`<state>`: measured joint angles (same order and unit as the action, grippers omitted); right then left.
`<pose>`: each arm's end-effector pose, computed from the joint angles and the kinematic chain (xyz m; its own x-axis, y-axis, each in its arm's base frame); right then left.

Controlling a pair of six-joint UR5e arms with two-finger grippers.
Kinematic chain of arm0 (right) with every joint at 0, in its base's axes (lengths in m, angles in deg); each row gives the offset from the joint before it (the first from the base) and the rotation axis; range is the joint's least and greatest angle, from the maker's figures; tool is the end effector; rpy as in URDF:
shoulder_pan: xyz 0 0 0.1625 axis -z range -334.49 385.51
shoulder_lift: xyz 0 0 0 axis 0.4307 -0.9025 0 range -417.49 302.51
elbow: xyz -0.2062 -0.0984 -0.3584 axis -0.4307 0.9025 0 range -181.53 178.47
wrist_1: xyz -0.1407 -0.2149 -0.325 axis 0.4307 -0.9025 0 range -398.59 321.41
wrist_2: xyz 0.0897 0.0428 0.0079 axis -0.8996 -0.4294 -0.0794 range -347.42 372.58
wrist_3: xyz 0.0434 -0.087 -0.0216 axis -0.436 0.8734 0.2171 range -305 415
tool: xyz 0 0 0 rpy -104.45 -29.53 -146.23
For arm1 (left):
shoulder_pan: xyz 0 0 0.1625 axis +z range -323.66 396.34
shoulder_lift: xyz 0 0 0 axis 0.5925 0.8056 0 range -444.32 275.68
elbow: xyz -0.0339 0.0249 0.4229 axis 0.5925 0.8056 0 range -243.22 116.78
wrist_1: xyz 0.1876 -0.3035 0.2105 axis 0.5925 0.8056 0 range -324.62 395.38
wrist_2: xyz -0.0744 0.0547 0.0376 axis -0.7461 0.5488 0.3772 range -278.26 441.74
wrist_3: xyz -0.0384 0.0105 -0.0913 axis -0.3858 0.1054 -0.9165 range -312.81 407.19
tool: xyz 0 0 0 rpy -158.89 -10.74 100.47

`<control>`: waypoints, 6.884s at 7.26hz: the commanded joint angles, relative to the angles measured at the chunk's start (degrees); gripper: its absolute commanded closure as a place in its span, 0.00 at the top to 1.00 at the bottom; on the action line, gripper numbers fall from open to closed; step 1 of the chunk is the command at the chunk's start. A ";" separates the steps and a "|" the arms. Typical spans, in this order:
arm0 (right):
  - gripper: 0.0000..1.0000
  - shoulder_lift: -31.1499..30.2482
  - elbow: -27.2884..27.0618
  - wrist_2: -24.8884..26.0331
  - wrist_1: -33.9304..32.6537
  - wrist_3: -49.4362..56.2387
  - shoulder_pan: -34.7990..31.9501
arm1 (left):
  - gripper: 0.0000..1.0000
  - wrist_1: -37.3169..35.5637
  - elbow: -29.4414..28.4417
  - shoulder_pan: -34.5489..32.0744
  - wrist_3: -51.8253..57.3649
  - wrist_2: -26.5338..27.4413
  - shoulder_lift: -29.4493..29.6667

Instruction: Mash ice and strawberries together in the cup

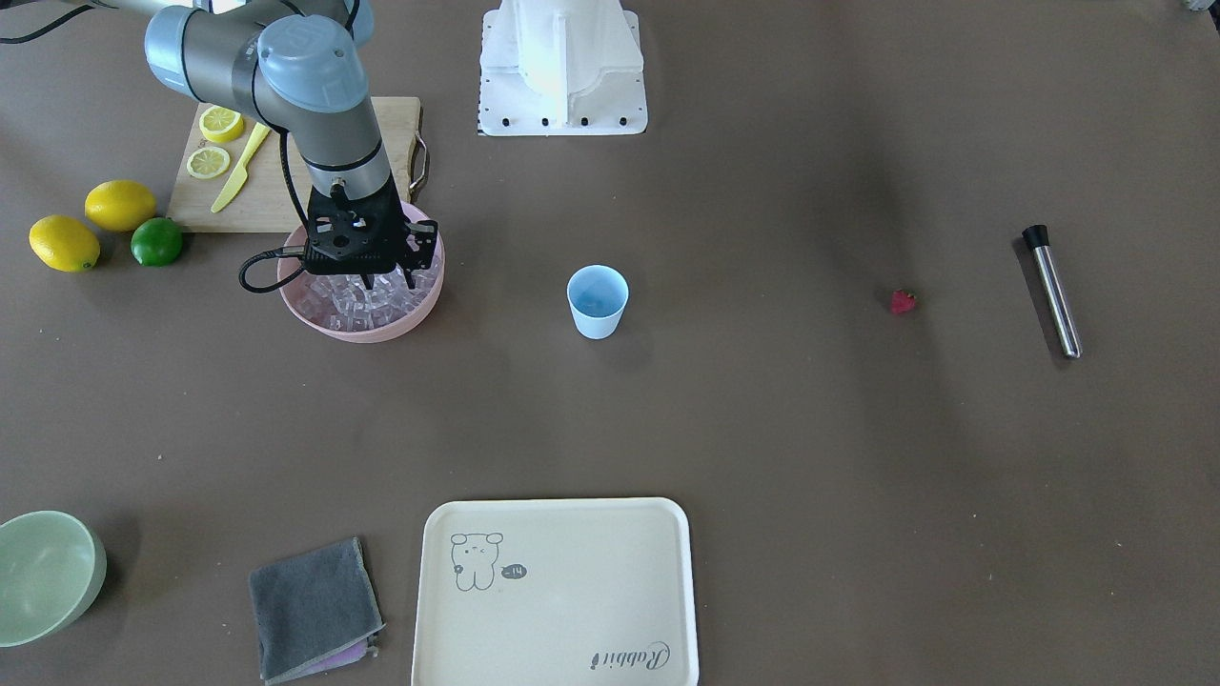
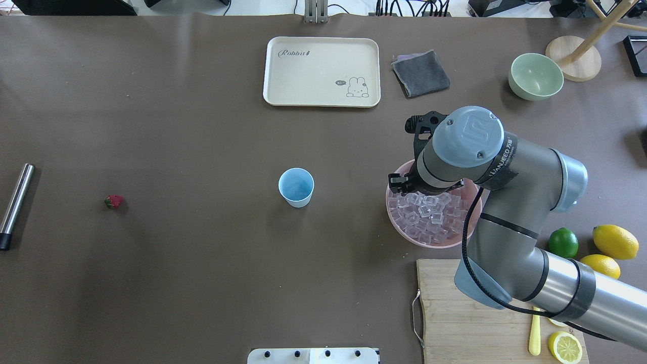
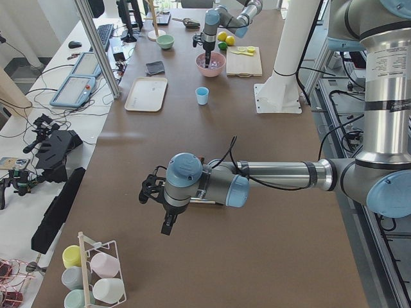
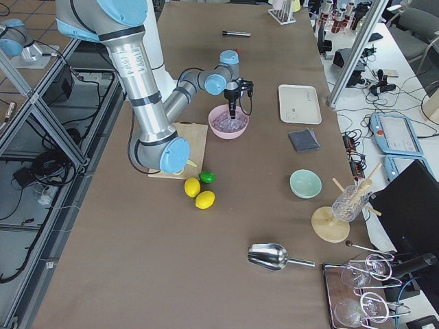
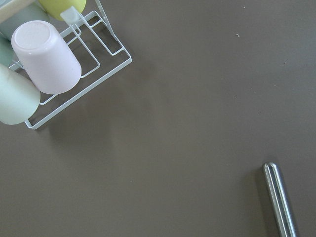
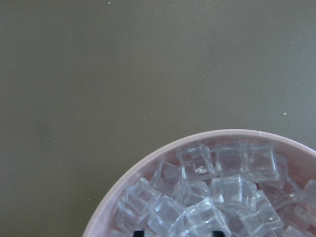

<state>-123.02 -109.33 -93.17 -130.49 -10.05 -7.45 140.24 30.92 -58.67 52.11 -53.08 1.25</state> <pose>-0.4491 -0.4180 0.2940 0.7382 -0.0051 0.6746 -0.0714 0.9938 0.0857 -0.1042 -0.4663 0.6315 0.7266 0.1970 -0.6582 0.0221 0.9508 0.3090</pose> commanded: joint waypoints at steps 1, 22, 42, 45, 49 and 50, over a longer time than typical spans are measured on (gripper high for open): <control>0.55 -0.29 -0.21 0.02 -0.04 -0.25 0.01 | 0.99 0.00 0.08 -0.01 0.00 0.00 -0.05; 0.66 1.54 -0.91 2.83 -0.74 31.83 -0.51 | 0.99 0.00 0.26 -0.27 0.00 0.00 -0.49; 0.34 -2.05 -3.11 11.09 -0.56 36.93 5.90 | 0.99 0.09 1.40 -0.71 0.00 0.00 -1.28; 0.26 -1.88 -3.20 11.97 -0.65 36.05 5.90 | 0.99 0.00 1.23 -0.71 0.00 0.09 -1.28; 0.25 -0.05 -6.81 11.36 -0.65 31.78 3.87 | 0.99 0.09 1.22 -0.71 0.00 0.09 -1.28; 0.25 3.28 -6.11 11.27 -0.91 27.30 4.31 | 0.99 0.00 1.31 -0.71 0.00 0.09 -1.28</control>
<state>-122.79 -115.84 -81.81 -131.25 21.94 -3.29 140.28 32.15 -59.38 52.12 -53.00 0.00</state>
